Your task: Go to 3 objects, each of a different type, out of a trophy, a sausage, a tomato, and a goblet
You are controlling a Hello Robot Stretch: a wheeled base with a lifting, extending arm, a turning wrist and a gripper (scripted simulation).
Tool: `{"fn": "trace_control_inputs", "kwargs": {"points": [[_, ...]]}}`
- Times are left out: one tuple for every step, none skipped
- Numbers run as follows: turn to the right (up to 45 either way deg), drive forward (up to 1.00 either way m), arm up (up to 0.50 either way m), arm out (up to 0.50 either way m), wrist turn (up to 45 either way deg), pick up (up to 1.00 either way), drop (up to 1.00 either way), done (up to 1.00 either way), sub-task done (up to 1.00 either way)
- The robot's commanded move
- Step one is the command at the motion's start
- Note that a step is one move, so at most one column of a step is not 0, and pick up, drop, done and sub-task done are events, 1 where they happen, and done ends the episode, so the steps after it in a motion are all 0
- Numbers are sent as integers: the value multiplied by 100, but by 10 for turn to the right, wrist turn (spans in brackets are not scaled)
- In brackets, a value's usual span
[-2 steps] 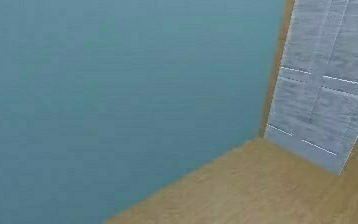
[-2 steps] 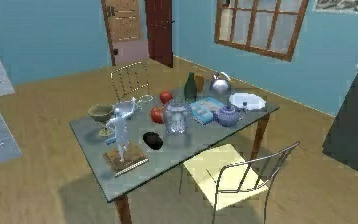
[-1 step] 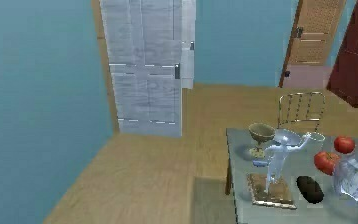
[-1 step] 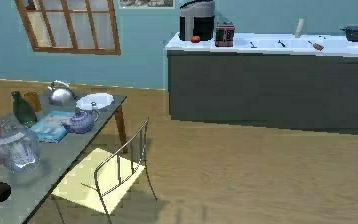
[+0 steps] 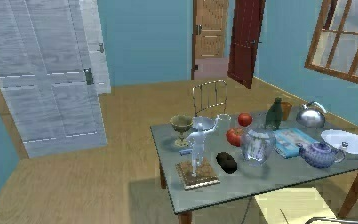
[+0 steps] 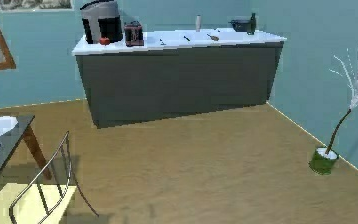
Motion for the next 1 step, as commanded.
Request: {"fn": "trace_control_inputs", "kwargs": {"points": [[0, 0, 0, 0, 0, 0, 0, 100, 0]]}}
